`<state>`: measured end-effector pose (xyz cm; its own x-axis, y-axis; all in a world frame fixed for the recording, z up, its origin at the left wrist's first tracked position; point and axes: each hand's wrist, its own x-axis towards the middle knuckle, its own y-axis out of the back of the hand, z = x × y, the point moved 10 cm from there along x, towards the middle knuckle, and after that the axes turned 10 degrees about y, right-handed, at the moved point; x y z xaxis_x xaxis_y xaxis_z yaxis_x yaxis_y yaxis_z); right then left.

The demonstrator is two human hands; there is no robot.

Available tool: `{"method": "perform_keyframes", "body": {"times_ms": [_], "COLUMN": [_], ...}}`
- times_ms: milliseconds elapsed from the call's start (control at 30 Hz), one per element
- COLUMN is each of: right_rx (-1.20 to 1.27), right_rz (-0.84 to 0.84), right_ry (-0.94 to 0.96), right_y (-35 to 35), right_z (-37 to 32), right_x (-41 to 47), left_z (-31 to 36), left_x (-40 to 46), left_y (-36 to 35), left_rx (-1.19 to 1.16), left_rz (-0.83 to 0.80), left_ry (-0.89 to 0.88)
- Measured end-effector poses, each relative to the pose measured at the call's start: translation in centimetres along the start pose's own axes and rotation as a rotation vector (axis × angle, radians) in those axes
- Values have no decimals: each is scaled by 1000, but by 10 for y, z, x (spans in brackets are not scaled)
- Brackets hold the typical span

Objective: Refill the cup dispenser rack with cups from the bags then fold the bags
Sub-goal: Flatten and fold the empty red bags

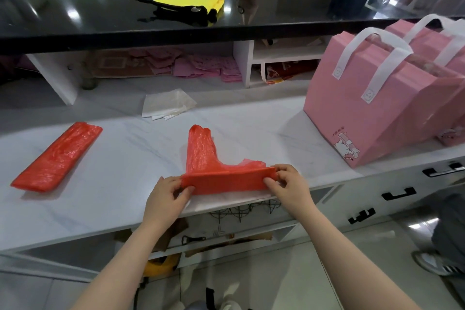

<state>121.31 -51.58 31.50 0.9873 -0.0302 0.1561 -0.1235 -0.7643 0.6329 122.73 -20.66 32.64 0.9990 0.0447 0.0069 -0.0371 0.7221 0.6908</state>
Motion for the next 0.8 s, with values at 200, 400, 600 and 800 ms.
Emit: {"method": "perform_keyframes", "body": {"times_ms": [200, 400, 600, 800], "right_rx": [-62, -80, -127, -270], "right_rz": [28, 52, 16, -43], "right_ry": [-3, 82, 159, 203], "right_y": [0, -5, -7, -17], "right_z": [1, -12, -21, -23], "right_x": [2, -2, -3, -9], "left_z": [-6, -5, 6, 11], "left_x": [4, 0, -9, -14], "left_y": [-4, -5, -5, -37], "left_rx": [87, 131, 179, 495], "left_rz": [37, 51, 52, -167], "left_ry": [4, 25, -79, -306]}}
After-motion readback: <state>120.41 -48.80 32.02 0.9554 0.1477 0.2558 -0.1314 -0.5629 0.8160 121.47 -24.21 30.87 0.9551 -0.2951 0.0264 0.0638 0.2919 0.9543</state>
